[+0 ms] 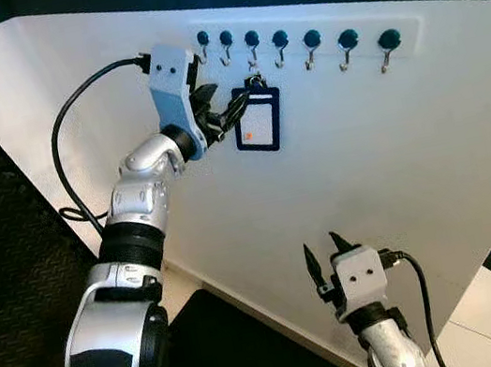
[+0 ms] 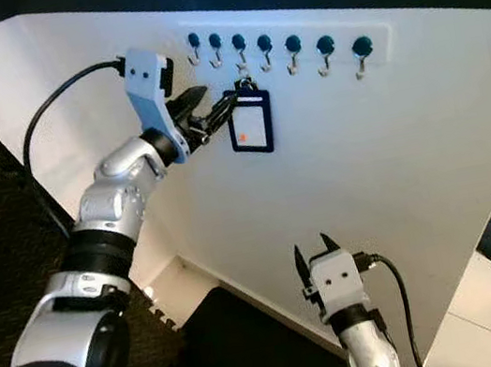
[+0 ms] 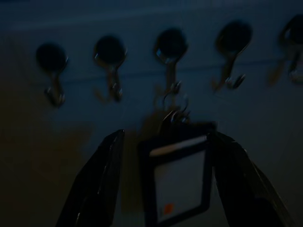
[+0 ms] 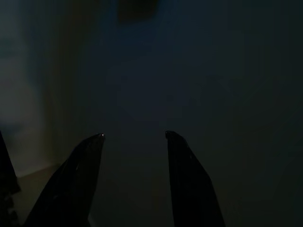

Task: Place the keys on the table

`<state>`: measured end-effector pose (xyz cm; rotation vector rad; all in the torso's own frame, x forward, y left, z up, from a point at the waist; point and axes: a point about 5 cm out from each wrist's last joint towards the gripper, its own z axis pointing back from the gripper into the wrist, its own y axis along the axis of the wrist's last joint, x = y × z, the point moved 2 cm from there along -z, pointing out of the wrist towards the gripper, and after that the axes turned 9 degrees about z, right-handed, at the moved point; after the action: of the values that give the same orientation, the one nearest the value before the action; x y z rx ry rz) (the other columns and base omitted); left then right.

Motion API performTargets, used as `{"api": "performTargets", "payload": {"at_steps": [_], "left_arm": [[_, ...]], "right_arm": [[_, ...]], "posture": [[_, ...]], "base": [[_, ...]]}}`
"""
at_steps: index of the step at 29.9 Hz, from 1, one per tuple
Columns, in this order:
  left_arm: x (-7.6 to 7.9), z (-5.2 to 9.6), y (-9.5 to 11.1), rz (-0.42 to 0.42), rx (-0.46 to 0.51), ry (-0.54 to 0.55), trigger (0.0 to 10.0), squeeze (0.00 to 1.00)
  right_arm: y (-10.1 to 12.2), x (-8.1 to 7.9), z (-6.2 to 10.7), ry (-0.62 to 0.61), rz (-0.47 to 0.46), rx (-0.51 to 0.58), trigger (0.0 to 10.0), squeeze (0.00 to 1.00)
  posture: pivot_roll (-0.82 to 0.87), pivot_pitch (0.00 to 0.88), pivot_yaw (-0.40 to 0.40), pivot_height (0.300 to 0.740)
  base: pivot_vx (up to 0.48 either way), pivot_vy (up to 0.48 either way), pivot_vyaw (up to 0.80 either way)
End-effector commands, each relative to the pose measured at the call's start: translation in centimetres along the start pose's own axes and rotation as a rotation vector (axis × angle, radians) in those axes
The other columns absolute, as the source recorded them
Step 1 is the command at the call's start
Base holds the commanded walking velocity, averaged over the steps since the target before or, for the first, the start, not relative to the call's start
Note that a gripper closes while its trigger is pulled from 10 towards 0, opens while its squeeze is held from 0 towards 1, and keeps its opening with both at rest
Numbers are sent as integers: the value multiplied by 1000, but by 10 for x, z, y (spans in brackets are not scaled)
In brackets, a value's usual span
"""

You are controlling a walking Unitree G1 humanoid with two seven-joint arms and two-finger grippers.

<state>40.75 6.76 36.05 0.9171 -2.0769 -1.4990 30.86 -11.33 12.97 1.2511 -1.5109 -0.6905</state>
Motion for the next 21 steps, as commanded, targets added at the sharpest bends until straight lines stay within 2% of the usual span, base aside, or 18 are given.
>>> {"api": "performTargets", "payload": {"at_steps": [1,9,12,14,19,20,21], "left_arm": [[9,-7,-4,34,-10,-43,10000,0],[12,-17,2,-33,10,5,10000,0],[9,-19,3,-51,16,38,10000,0],[2,-19,8,-82,36,101,10000,0],[-1,-19,8,-83,34,113,10000,0],[-1,-19,7,-80,29,111,9529,0],[-1,-19,6,-66,25,105,9529,0]], "right_arm": [[11,3,-6,-11,-15,27,10000,0],[18,10,-9,-11,-12,26,10000,0],[19,10,-8,-5,-11,22,10000,0],[20,10,-6,4,-10,15,10000,0],[20,10,-7,8,-10,10,10000,0],[21,10,-7,9,-10,8,10000,0],[21,10,-7,9,-11,8,10000,0]], "posture": [[19,165,115,740],[9,171,97,740],[5,172,90,740],[0,171,87,740],[-4,166,89,740],[-4,165,89,740],[-3,164,90,740]], "base": [[0,0,0],[0,0,0],[0,0,0],[0,0,0],[0,0,0],[0,0,0],[0,0,0]]}}
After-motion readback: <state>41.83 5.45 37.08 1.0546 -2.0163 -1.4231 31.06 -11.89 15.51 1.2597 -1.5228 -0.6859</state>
